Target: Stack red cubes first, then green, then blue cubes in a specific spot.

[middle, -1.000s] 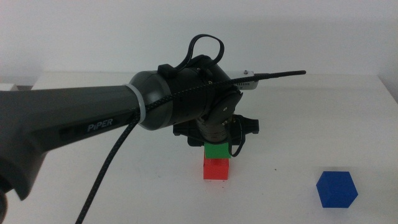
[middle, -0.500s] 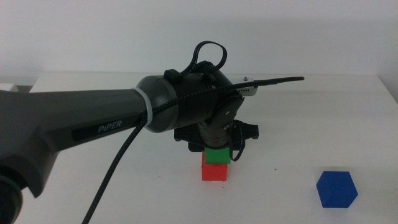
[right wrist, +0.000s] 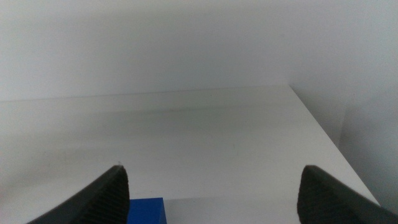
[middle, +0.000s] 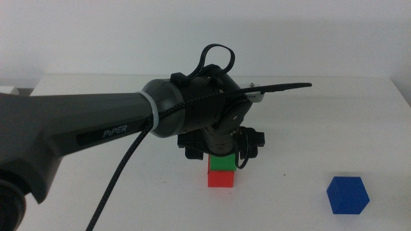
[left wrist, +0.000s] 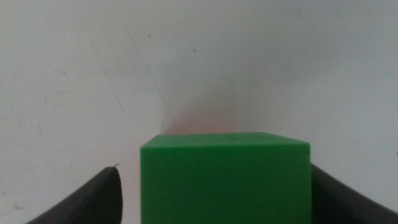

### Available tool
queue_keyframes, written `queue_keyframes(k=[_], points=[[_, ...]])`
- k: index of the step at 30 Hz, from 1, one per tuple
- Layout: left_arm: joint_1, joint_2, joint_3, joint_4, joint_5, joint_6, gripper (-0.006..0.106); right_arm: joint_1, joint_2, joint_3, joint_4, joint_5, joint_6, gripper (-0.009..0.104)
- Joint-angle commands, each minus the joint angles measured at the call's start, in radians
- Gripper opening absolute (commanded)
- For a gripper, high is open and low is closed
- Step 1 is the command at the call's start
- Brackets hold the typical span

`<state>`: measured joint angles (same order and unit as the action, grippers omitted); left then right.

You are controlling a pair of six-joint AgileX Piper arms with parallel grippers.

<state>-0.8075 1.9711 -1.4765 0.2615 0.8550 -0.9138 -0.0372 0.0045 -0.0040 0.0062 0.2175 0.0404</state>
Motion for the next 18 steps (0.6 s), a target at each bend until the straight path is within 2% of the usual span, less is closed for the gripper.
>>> queue_keyframes(k=[1, 5, 7, 10, 13, 15, 16, 18], points=[[0.000, -0.008, -0.002, 0.010, 0.010, 0.000, 0.094, 0.004, -0.004, 0.004, -0.006, -0.011, -0.013, 0.084], [0.000, -0.083, -0.002, 0.030, 0.081, 0.054, 0.094, 0.004, -0.004, 0.004, -0.006, -0.011, -0.013, 0.084], [0.000, -0.161, -0.002, 0.032, 0.130, 0.138, 0.094, 0.004, -0.004, 0.004, -0.006, -0.011, -0.013, 0.084], [0.002, -0.329, -0.002, 0.033, 0.234, 0.300, 0.094, 0.004, -0.004, 0.004, -0.006, -0.011, -0.013, 0.084], [0.011, -0.510, 0.000, 0.050, 0.366, 0.322, 0.094, 0.004, -0.004, 0.004, -0.006, -0.011, -0.013, 0.084], [0.011, -0.670, 0.026, 0.101, 0.366, 0.352, 0.094, 0.004, -0.004, 0.004, -0.006, -0.011, -0.013, 0.084], [0.011, -0.714, 0.034, 0.103, 0.366, 0.370, 0.094, 0.004, -0.004, 0.004, -0.006, -0.011, -0.013, 0.084], [0.011, -0.850, 0.062, 0.055, 0.366, 0.442, 0.094, 0.004, -0.004, 0.004, -0.006, -0.011, -0.013, 0.084]])
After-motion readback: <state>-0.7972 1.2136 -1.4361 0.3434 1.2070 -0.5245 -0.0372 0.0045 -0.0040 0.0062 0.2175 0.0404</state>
